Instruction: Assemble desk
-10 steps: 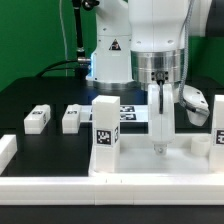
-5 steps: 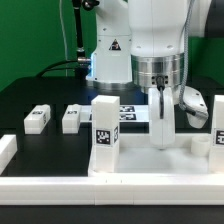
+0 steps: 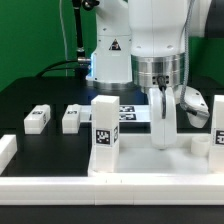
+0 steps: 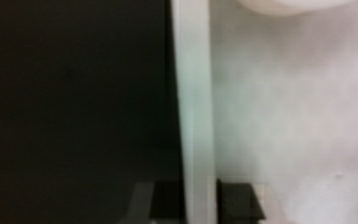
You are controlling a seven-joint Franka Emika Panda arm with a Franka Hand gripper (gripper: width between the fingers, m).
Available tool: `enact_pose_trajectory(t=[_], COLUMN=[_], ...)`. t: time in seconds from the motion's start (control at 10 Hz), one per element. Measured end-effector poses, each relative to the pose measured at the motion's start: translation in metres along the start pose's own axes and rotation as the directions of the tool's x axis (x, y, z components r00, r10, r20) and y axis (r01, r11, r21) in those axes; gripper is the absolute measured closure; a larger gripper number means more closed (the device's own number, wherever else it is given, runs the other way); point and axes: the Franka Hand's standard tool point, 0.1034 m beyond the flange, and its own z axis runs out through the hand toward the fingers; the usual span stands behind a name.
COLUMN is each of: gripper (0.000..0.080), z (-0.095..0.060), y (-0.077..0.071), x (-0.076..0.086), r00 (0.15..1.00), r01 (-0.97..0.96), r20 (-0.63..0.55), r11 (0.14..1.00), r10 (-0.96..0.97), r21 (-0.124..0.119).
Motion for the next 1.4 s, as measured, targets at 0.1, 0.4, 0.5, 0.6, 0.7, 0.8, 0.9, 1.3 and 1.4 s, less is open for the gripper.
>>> enact_pose_trajectory(t=[0.1, 0.4, 0.5, 0.6, 0.7, 0.8, 0.9, 1.3, 1.4], gripper=[0.0723, 0.0726, 0.0726, 0.0727, 0.0725, 0.0725, 0.0725, 0.0726, 0.0727], z=[0.000, -0.004, -0.008, -0.010, -0.009, -0.006, -0.005, -0.008, -0.011], y=[0.000, 0.006, 0.013, 0.016, 0.020, 0.025, 0.028, 0.031, 0.026], x=[0.000, 0.010, 0.021, 0.034, 0.049, 0.058, 0.058, 0.074, 0.079], r00=[1.000, 0.985, 0.966, 0.935, 0.896, 0.865, 0.850, 0.607, 0.469], r01=[0.002, 0.170, 0.257, 0.356, 0.444, 0.501, 0.527, 0.794, 0.883], r20=[0.000, -0.003, -0.004, -0.004, 0.000, 0.004, 0.007, 0.041, 0.043], r11=[1.000, 0.985, 0.966, 0.934, 0.896, 0.865, 0.850, 0.606, 0.468], r10=[-0.002, -0.170, -0.257, -0.356, -0.444, -0.501, -0.527, -0.793, -0.882], r21=[0.000, 0.022, 0.024, 0.022, 0.014, 0.003, -0.002, -0.034, -0.038])
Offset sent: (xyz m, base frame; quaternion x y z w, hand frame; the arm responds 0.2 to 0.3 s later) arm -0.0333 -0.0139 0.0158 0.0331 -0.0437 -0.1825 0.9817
